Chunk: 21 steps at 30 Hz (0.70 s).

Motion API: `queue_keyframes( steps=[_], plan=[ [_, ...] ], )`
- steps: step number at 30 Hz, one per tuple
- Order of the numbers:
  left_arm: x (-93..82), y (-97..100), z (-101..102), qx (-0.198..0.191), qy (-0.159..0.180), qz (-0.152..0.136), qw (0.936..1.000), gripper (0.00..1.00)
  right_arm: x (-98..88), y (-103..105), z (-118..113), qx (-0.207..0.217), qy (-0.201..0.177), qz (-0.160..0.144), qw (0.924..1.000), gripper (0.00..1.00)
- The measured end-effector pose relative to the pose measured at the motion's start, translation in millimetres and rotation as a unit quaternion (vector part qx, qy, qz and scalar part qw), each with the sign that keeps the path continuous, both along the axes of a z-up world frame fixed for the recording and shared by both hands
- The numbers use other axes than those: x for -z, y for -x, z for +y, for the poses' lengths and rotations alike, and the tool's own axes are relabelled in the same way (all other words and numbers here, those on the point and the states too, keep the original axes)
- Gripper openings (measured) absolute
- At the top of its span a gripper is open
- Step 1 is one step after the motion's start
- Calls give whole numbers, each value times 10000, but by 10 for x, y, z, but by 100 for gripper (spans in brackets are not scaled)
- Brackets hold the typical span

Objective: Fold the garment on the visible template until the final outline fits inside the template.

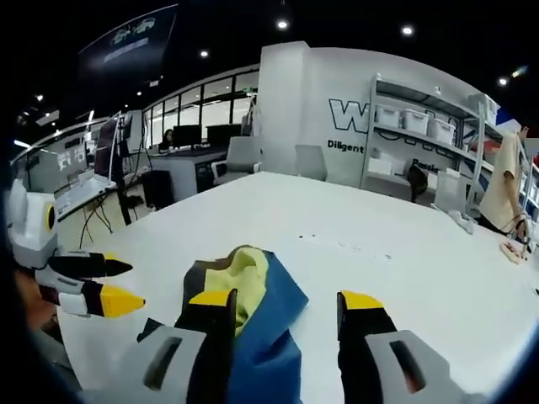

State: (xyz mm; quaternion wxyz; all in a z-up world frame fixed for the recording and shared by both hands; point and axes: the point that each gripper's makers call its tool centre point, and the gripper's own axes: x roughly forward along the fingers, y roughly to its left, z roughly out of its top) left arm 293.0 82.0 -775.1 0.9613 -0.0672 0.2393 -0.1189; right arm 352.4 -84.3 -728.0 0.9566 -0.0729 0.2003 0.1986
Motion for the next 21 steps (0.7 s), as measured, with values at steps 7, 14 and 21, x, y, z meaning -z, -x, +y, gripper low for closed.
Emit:
queue_keyframes(
  steps=[7, 14, 21],
  plan=[
    [126, -203, 23, -147, 101, 181, 9997, 49, 118, -294, 124, -109, 102, 169, 9997, 43],
    [280, -342, 50, -247, 114, 384, 9989, 47, 230, -544, 277, -237, 172, 280, 9992, 41],
    [395, -487, 99, -388, 164, 538, 9977, 45, 402, -765, 342, -311, 238, 424, 9983, 38]
  ],
)
